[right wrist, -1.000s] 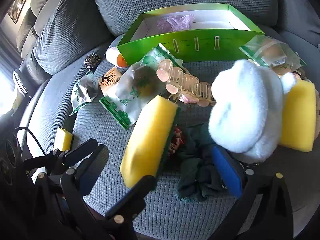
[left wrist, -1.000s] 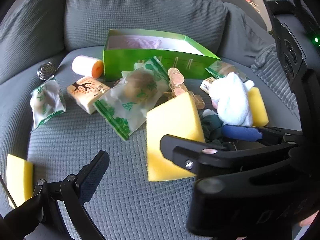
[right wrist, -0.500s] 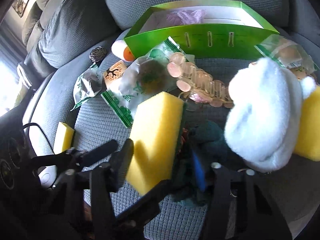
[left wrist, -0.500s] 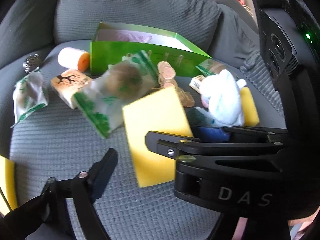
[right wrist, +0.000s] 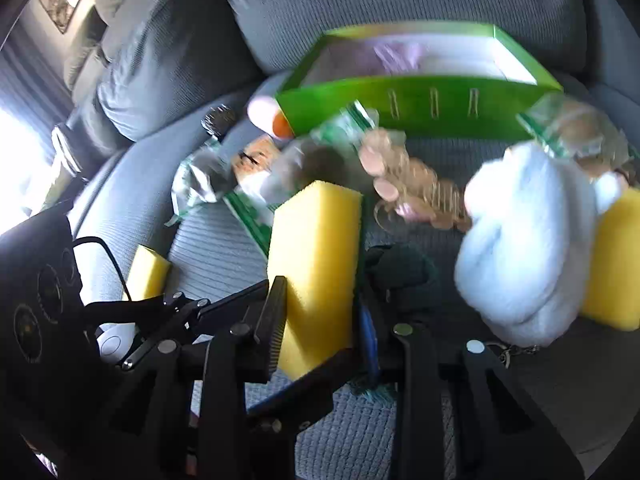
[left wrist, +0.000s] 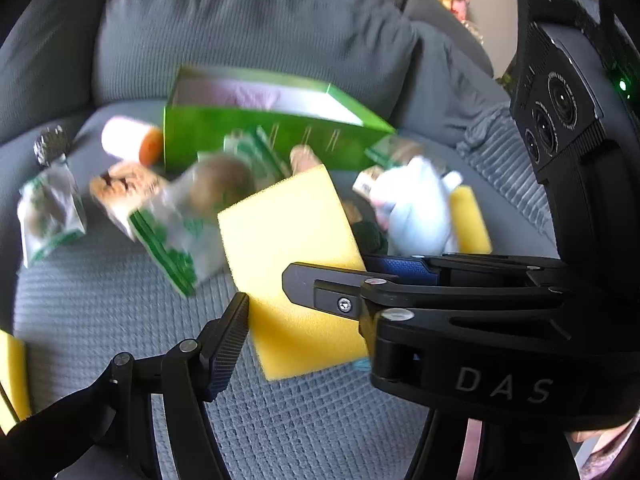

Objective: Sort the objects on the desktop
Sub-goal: 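Carry the yellow sponge and green scrunchie with the right gripper into the box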

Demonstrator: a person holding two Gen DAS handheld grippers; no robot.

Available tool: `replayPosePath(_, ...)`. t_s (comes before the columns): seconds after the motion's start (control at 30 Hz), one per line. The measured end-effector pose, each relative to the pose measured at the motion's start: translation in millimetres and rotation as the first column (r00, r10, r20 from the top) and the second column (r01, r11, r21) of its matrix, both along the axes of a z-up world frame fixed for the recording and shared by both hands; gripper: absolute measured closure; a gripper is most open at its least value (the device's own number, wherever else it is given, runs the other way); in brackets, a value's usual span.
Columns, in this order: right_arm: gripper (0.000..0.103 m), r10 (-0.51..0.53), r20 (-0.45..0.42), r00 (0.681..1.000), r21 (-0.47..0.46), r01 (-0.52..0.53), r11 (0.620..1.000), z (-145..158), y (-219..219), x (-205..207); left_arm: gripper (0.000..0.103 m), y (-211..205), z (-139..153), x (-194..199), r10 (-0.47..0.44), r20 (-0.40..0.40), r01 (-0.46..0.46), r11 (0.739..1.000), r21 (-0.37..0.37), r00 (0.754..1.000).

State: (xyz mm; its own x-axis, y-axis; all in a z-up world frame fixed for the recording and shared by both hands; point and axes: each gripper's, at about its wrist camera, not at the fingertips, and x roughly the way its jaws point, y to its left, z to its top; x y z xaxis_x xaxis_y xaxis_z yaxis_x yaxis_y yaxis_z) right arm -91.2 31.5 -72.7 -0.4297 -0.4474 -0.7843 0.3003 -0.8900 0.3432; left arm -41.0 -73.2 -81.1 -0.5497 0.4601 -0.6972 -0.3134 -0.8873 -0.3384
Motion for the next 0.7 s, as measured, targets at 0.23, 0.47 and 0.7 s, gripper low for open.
replayPosePath(0.23,0.071,0.003,-0.061,0.998,-0.027,-0.004,1.000,29,5,1,0.035,0,31,3,0.001,-0.071,-0.003,1.000,-0.020,0.997)
replayPosePath(0.47,0.069,-0.002,-0.020,1.000,-0.014,0.002,1.000,27,9,-5,0.035,7,30,-5,-0.028,-0.042,0.025,0.997,-0.068,0.999)
replayPosePath(0.7,0.070,0.000,-0.020,1.000,-0.028,0.000,1.000,23,12,-5,0.035,11,24,-2,-0.027,-0.033,0.025,0.996,-0.081,0.999)
